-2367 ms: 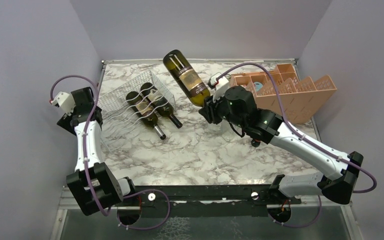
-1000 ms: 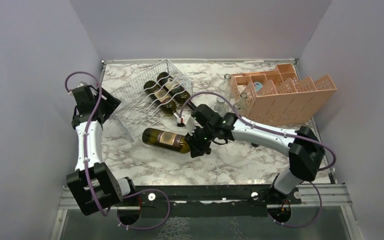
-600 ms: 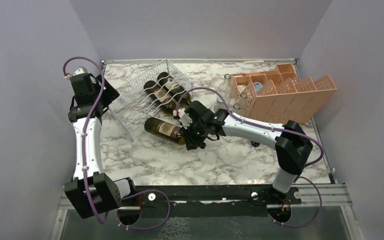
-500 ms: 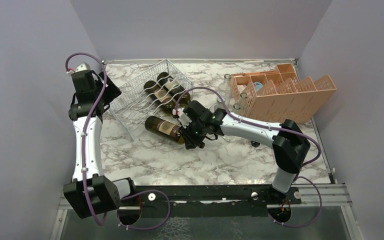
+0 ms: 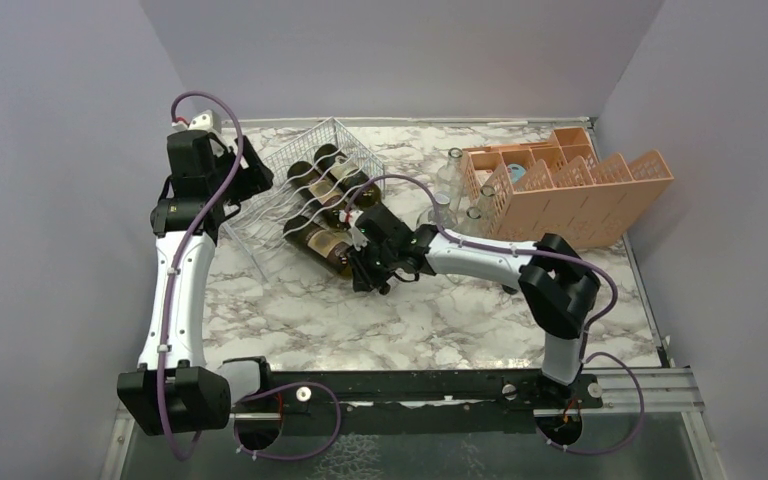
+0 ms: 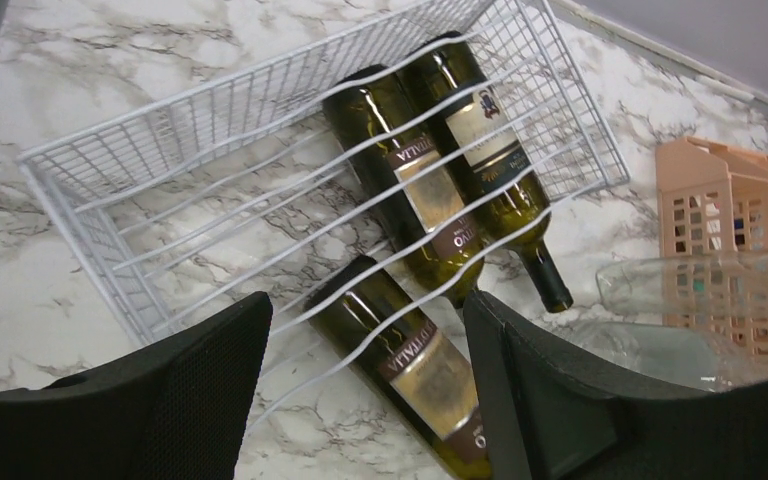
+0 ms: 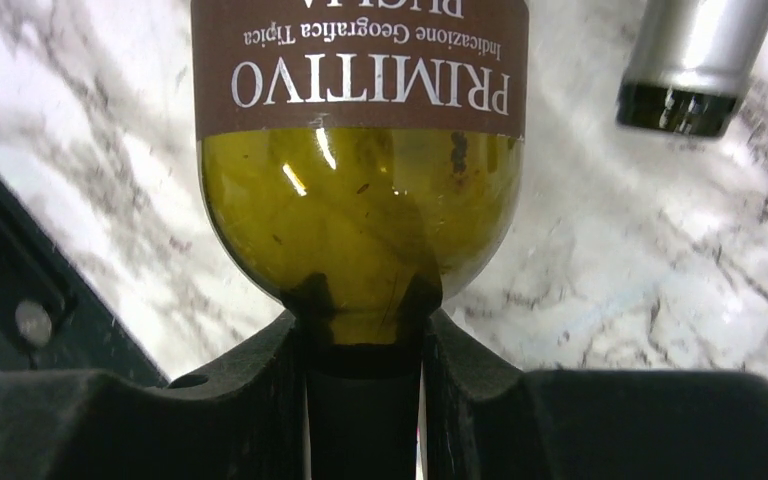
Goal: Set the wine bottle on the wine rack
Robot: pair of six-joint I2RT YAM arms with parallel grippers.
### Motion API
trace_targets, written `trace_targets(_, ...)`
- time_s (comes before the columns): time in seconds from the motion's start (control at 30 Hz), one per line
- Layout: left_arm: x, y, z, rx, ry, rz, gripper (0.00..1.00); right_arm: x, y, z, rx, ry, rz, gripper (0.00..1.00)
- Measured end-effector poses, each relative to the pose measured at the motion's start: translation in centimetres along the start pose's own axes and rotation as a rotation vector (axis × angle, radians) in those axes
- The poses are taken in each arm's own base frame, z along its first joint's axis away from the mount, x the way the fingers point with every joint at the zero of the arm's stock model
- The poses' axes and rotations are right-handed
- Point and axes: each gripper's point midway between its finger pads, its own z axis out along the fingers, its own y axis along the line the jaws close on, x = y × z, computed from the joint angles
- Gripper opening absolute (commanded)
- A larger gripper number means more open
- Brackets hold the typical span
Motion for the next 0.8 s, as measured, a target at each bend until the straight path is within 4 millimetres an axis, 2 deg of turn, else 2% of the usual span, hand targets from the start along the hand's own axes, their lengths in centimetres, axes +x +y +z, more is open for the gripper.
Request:
trace_targets(0.13,0.9,-1.6,-0.3,0.053,0.028,0.033,0.76,-1.2,-0.5,2.2,0.020,-0.060,0.056,0.01)
trace_targets(0.3,1.5,-2.9,-0.7,0.090,0.042,0.065,0.76,-3.7,-0.9,4.6,0.038,-0.133,0.112,0.02)
trace_targets(0.47,1.8,-3.5,-0.9,0.101,0.043,0.092,0.77,-6.2,-0.9,7.1,0.037,-0.161,0.119,0.12)
trace_targets(0.8,2.1,-4.0,-0.8,0.103,0.046,0.121,0.77,-8.4,-0.8,9.3,0.031,-0.185,0.112,0.24)
